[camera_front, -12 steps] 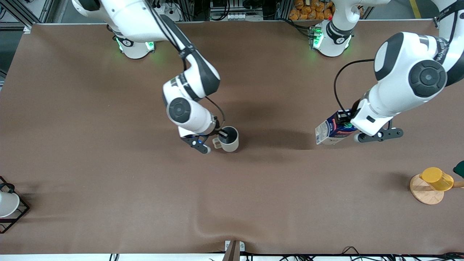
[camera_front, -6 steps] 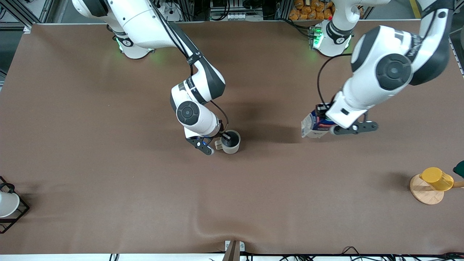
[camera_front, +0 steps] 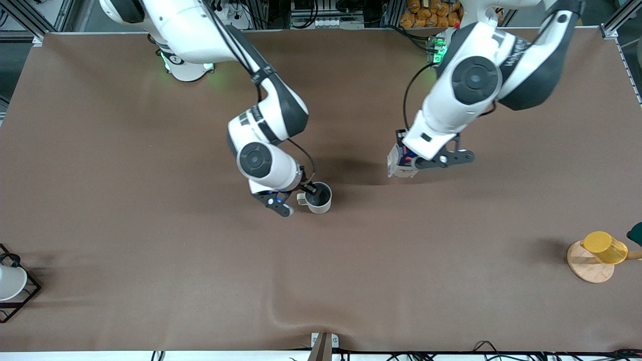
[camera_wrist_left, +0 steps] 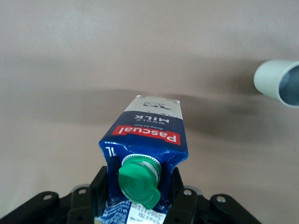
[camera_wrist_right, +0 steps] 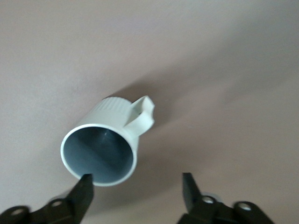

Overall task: Place milk next to cup
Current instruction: 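Lower the mug with the right gripper while the left gripper moves the milk, then retract the right gripper while the left gripper carries the milk over the mug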

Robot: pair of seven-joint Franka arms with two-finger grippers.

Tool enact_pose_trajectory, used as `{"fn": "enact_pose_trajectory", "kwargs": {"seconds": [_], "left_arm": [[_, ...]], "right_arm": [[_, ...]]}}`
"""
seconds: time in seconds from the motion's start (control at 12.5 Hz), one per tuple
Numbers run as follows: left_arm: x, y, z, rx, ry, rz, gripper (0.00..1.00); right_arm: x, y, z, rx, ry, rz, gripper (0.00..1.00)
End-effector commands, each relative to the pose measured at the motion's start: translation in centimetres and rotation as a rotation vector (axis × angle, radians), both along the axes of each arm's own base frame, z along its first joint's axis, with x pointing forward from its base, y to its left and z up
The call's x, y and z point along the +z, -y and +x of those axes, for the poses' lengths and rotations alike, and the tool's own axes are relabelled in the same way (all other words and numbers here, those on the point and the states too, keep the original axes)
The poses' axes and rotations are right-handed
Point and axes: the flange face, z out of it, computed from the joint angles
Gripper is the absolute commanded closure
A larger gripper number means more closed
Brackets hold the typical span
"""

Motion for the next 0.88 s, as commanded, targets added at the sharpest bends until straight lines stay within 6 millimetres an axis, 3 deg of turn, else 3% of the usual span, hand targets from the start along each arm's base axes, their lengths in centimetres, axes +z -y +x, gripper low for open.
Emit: {"fn": "enact_pose_trajectory", "kwargs": {"seconds": [0.0,0.08,0.24,0.4,0.56,0.8], "left_arm": [[-0.9,5.5,-2.0,-0.023,-0.004,0.019,0.43],[-1.3,6.9,-2.0,-0.024,-0.003,0.014,0.45],[-2.0,10.4,-1.8,-0.104,0.026,0.022,0.45],[-3.5,14.7,-3.0,-0.166,0.035,0.028,0.46],[-4.2,16.4,-2.2,-0.156,0.034,0.007,0.45],[-5.9,19.0,-2.8,-0.172,0.035,-0.010,0.45]], "right_arm": [[4.9,5.6,3.3,-0.030,-0.056,-0.009,0.00],[7.6,7.5,3.6,-0.017,-0.043,-0.004,0.00],[10.0,14.5,5.0,0.117,-0.038,-0.018,0.00],[11.3,21.9,6.3,0.276,-0.042,0.023,0.00],[10.6,29.0,7.2,0.278,-0.081,0.016,0.00],[11.6,33.3,7.7,0.370,-0.053,-0.163,0.00]]}}
